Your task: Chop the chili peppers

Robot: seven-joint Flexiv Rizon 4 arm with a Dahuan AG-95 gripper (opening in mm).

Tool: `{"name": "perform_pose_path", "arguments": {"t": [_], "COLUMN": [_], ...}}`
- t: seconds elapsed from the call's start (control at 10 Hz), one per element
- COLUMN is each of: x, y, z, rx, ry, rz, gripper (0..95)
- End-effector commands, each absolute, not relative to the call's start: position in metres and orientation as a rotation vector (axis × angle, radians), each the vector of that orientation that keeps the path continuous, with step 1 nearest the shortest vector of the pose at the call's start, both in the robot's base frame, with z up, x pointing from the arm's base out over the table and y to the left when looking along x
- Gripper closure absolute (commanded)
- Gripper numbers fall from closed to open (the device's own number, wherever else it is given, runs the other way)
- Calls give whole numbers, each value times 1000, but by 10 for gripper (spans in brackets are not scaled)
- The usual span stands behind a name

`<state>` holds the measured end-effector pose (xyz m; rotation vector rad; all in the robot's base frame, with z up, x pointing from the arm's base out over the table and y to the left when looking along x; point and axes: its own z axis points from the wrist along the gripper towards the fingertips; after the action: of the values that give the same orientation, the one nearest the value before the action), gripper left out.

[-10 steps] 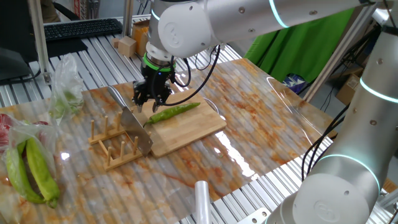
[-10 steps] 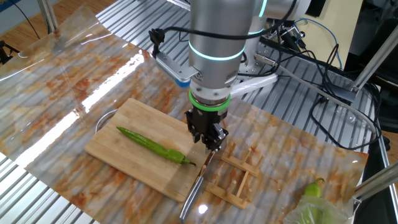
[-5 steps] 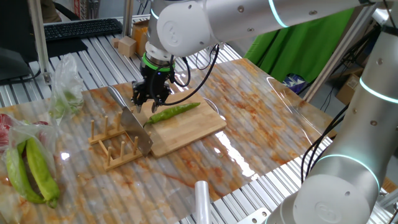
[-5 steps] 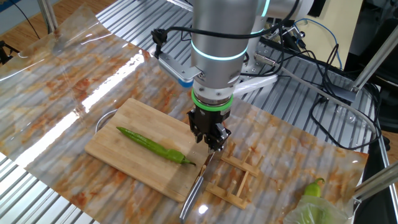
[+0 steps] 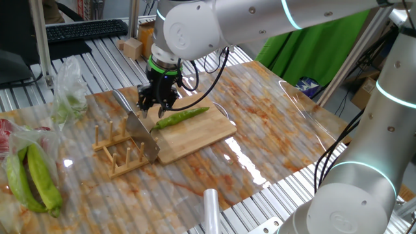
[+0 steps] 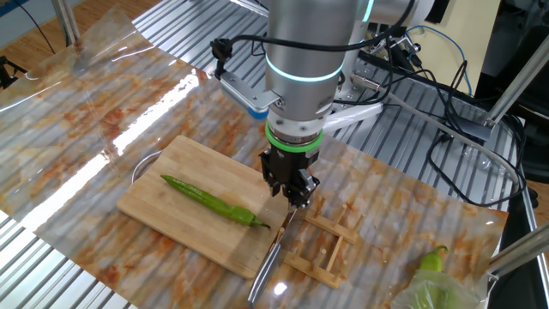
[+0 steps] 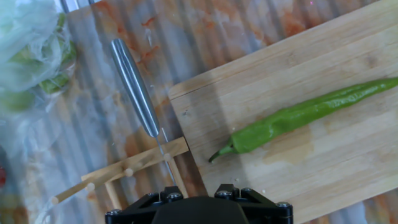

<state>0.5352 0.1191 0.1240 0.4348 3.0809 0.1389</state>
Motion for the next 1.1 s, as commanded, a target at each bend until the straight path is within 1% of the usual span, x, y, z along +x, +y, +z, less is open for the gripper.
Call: {"name": "perform_pose_path", "arguments": {"t": [0.1,0.3,0.4,0.7,1.0,1.1], "x": [535,535,535,535,535,535], "y": [119,119,119,119,119,119], "z": [124,124,124,124,124,124], "rx": [374,384,405,414,322,287], "ry": [3086,3082,3073,3075,3082,3085], "rz": [154,151,131,124,127,131], "gripper": [760,760,570,570,570,760]}}
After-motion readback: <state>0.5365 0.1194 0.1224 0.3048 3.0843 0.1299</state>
